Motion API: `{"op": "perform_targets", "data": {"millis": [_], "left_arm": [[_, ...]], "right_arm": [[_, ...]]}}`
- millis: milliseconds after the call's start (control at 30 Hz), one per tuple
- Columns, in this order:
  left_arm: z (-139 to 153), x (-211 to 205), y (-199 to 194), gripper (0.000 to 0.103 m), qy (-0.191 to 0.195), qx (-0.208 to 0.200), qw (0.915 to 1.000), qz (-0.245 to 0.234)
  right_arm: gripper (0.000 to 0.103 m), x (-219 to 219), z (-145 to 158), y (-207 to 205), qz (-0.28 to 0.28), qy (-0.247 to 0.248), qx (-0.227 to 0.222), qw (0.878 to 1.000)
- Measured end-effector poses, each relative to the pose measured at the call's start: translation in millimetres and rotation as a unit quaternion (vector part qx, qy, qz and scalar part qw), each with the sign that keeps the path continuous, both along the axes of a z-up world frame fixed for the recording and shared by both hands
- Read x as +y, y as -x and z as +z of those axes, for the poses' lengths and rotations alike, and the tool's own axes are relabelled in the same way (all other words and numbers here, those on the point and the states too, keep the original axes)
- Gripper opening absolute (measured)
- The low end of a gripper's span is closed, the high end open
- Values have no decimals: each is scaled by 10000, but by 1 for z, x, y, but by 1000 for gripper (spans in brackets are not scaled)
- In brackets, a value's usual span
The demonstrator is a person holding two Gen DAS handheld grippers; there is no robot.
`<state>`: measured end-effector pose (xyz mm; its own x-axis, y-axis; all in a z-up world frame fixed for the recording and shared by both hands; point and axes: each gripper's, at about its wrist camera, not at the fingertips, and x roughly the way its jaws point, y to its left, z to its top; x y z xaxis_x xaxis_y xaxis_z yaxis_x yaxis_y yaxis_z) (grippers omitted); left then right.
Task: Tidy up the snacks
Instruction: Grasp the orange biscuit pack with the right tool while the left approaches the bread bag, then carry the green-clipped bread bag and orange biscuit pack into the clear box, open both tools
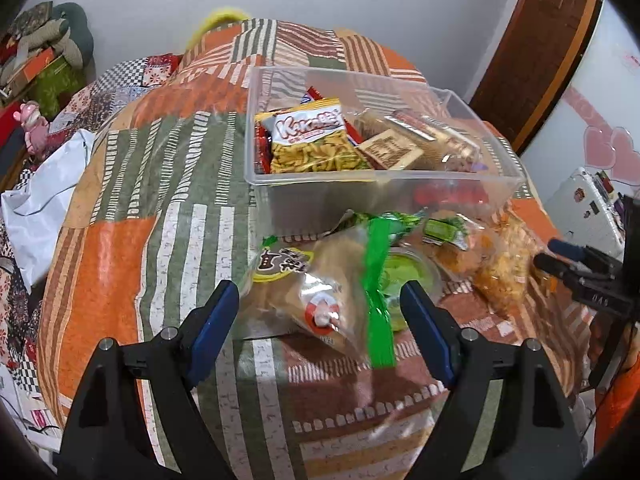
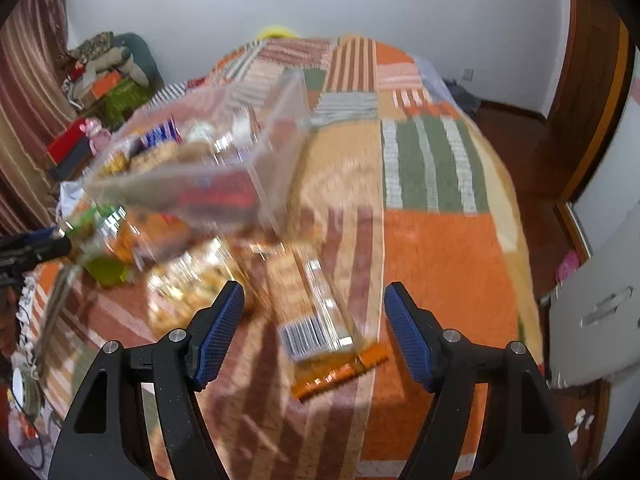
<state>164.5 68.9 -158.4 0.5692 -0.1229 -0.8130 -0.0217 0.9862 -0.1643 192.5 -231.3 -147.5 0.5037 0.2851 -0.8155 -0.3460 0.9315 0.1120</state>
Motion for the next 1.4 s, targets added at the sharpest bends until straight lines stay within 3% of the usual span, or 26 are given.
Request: {"op": "perform_targets", "data": {"millis": [267, 333, 467, 567, 933, 1400], "left_arm": [[-16, 12, -8, 79, 152, 35, 9996, 251], [-18, 15, -8, 77, 217, 8, 9994, 273], [-19, 13, -6, 72, 227, -71, 9995, 199], [-18, 12, -2, 68, 148, -134, 9996, 203], [2, 16, 11, 63, 96, -283, 9993, 242], [68, 7, 18, 63, 66, -1012, 9947, 149]], "right_arm": [[69, 2, -12, -4, 8, 237, -28, 9997], [63, 4, -12, -6, 53, 239, -54, 9997], [38, 10, -14, -8, 178, 245, -79, 9995], [32, 12, -13, -6, 177, 146, -75, 9997], [32, 3, 12, 2, 88, -214, -297, 9993], [32, 21, 66, 4, 278, -643, -989, 9926]]}}
